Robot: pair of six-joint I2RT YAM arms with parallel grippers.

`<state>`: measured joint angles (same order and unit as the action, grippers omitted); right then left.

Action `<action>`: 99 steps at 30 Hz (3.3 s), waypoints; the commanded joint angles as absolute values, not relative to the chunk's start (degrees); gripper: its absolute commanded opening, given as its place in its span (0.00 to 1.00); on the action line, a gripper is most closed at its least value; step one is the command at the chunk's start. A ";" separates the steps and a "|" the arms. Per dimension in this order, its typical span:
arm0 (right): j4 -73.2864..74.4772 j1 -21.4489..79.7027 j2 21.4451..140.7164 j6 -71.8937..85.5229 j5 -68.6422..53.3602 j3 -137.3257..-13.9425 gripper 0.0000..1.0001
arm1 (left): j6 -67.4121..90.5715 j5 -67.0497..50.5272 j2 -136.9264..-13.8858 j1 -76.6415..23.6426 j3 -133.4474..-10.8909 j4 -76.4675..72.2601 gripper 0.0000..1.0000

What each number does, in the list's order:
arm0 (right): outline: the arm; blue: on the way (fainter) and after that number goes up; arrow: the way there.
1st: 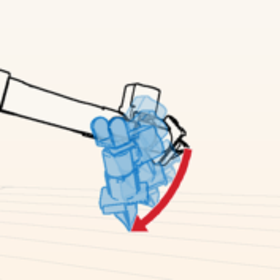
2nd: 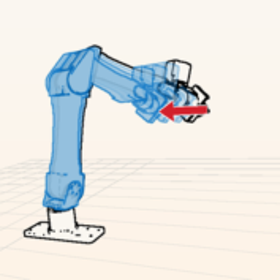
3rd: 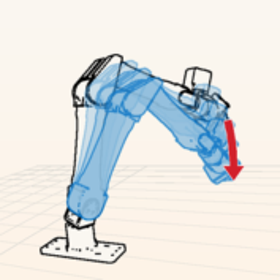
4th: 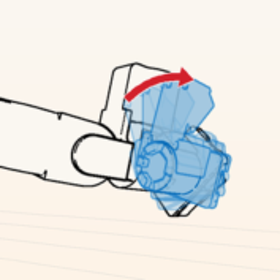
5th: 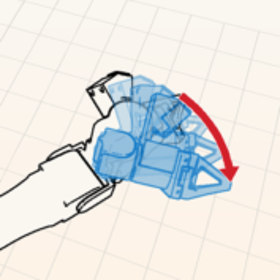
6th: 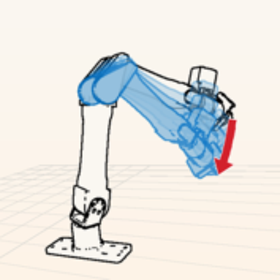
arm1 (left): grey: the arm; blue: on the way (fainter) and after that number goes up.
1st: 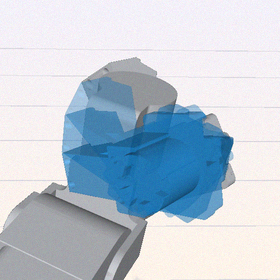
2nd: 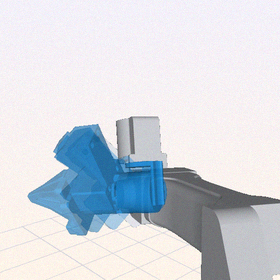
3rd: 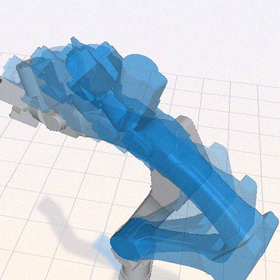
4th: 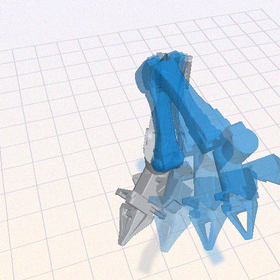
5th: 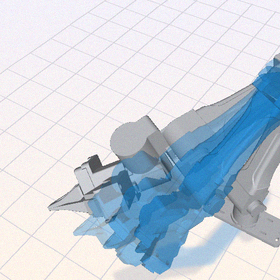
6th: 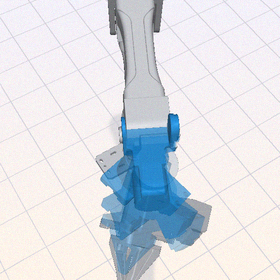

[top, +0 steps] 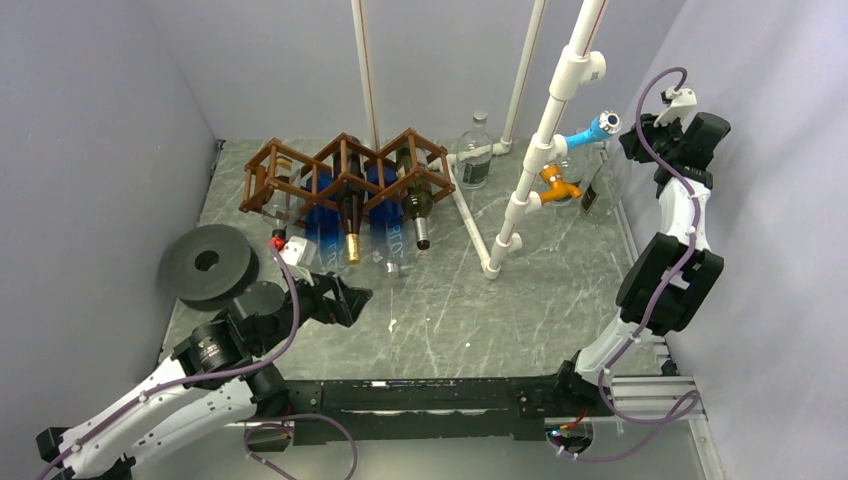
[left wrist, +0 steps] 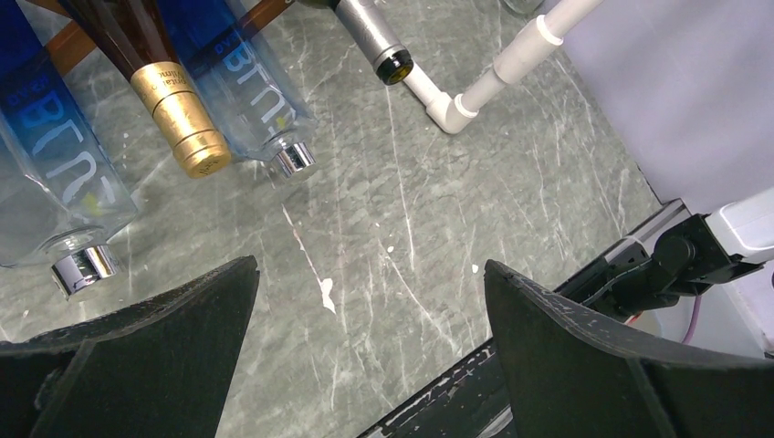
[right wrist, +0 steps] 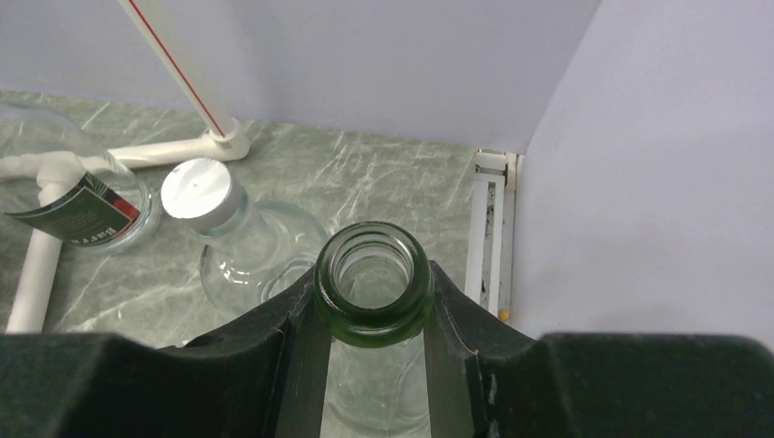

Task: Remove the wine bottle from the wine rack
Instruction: Place the wine bottle at the center of the board.

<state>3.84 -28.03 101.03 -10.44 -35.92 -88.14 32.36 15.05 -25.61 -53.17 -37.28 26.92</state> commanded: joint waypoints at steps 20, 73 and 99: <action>-10.50 -25.96 103.93 -6.95 -37.36 -97.22 0.02 | 30.76 17.02 -30.62 -52.91 -41.74 22.84 0.99; 5.36 -30.75 85.71 -8.44 -44.02 -88.15 0.92 | 28.67 14.73 -24.96 -52.98 -40.34 23.27 1.00; 21.86 -35.41 61.45 -10.38 -53.88 -65.50 0.99 | 27.25 13.38 -25.69 -52.98 -43.05 25.64 1.00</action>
<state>19.59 -34.57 63.42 -10.26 -51.75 -67.29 28.10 13.80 -25.87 -53.17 -40.58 25.19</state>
